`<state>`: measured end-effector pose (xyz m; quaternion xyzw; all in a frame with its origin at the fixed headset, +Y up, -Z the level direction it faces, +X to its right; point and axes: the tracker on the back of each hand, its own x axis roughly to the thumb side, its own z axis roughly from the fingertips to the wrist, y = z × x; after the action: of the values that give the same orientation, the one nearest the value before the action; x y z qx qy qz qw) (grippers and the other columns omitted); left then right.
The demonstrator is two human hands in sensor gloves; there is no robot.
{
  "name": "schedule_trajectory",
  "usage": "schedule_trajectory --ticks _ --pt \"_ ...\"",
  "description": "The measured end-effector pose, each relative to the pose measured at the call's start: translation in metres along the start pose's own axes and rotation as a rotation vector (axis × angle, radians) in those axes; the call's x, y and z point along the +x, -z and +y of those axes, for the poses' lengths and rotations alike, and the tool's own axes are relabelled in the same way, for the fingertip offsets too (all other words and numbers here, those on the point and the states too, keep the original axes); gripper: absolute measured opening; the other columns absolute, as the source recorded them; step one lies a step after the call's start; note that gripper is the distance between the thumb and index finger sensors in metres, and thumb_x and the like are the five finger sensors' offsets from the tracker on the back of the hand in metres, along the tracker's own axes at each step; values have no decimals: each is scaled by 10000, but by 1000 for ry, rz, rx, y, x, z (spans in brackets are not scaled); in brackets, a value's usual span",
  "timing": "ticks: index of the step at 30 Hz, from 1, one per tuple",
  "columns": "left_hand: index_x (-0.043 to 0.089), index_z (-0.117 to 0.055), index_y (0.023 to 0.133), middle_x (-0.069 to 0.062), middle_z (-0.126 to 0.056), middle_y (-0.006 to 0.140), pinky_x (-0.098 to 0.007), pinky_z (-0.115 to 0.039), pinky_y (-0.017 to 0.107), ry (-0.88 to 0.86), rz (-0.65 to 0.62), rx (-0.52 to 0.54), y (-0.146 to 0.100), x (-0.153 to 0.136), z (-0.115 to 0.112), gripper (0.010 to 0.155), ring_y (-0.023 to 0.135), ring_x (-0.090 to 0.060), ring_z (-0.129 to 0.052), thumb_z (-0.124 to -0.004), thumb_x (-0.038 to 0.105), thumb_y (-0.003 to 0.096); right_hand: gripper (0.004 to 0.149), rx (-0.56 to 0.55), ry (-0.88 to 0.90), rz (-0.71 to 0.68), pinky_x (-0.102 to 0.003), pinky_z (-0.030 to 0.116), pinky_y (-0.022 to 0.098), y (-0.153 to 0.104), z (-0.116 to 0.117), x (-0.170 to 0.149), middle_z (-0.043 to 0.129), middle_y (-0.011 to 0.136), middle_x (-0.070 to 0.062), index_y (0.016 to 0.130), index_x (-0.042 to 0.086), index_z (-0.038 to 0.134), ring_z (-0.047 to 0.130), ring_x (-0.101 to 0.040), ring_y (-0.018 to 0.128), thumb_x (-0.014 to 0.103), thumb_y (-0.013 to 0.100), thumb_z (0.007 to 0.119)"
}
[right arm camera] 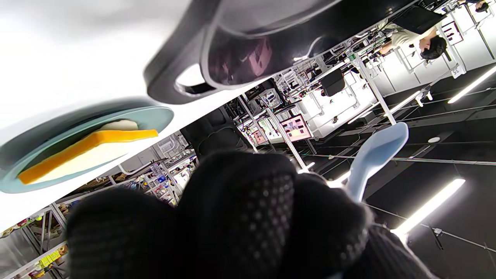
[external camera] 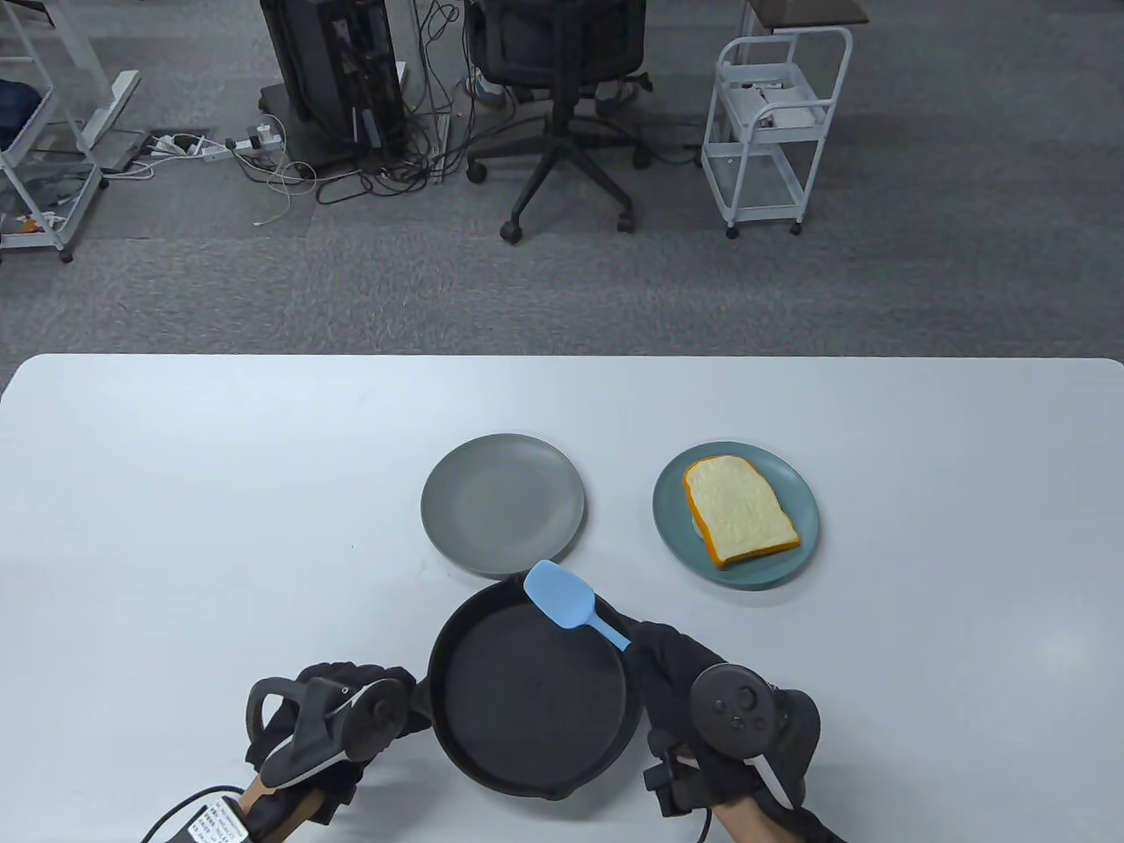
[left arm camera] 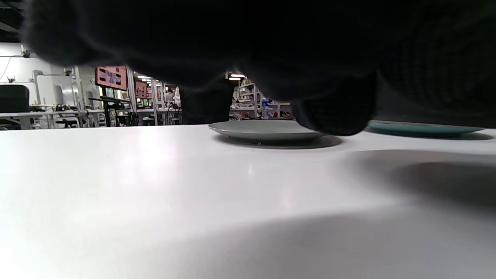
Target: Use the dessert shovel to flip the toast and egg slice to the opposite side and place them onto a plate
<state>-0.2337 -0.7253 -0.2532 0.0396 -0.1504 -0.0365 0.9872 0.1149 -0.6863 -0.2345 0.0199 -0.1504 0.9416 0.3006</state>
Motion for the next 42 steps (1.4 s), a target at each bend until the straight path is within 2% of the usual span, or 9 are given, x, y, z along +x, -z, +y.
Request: schedule_trajectory --ticks 5,10,15,24,26,28,33,37,42 --pt "342 -1006 536 133 -1006 201 -396 -893 280 5 -37 -45 6 3 -13 483 88 -162 -984 -824 668 229 474 13 -4 3 -359 898 259 0 1 -1 1060 414 85 771 170 915 1057 -139 291 486 453 763" --pt "334 -978 619 121 -1018 271 -407 -888 319 46 -55 -115 10 8 -20 526 144 -171 -1000 -807 661 244 474 27 -6 13 -362 897 261 1 1 -2 1060 416 84 772 169 915 1057 -142 293 485 453 764" --pt "317 -899 763 85 -1035 475 -441 -865 456 112 -52 -212 12 11 -27 621 346 -213 -1049 -745 667 273 475 34 -10 16 -361 897 261 1 1 -3 1060 416 82 772 168 915 1057 -141 293 486 453 764" --pt "389 -837 846 -3 -978 753 -506 -765 611 187 -33 -297 13 13 -31 679 630 -299 -1008 -665 704 269 476 36 -7 30 -364 896 263 3 0 -4 1061 418 80 773 166 914 1057 -144 295 484 452 766" --pt "378 -788 913 -12 -934 848 -520 -734 651 172 -34 -329 12 11 -30 758 723 -313 -979 -642 725 255 475 40 -9 33 -364 897 262 3 0 -5 1061 417 80 772 167 915 1057 -144 294 485 452 765" --pt "386 -673 1013 -27 -821 1007 -550 -661 714 113 -31 -411 12 4 -28 855 892 -339 -879 -608 755 245 475 43 -15 34 -364 897 262 3 1 -5 1062 416 80 772 166 916 1057 -145 295 484 452 766" --pt "359 -630 1051 -68 -707 1119 -601 -554 769 -16 15 -376 9 -15 -14 896 1013 -394 -754 -592 755 247 475 50 -18 42 -366 896 263 4 1 -7 1062 416 78 771 166 916 1057 -147 295 483 452 767" --pt "384 -604 1068 -67 -617 1179 -632 -458 798 -62 28 -266 6 -27 3 893 1092 -411 -630 -577 758 257 475 57 -23 47 -366 896 262 4 1 -8 1062 417 77 772 165 916 1057 -147 295 483 451 768" --pt "487 -472 1093 -6 -373 1268 -672 -264 812 -142 2 -178 4 -42 13 848 1183 -414 -300 -540 774 299 474 63 -32 46 -368 895 263 4 1 -10 1062 417 75 771 163 917 1057 -149 295 481 452 769"
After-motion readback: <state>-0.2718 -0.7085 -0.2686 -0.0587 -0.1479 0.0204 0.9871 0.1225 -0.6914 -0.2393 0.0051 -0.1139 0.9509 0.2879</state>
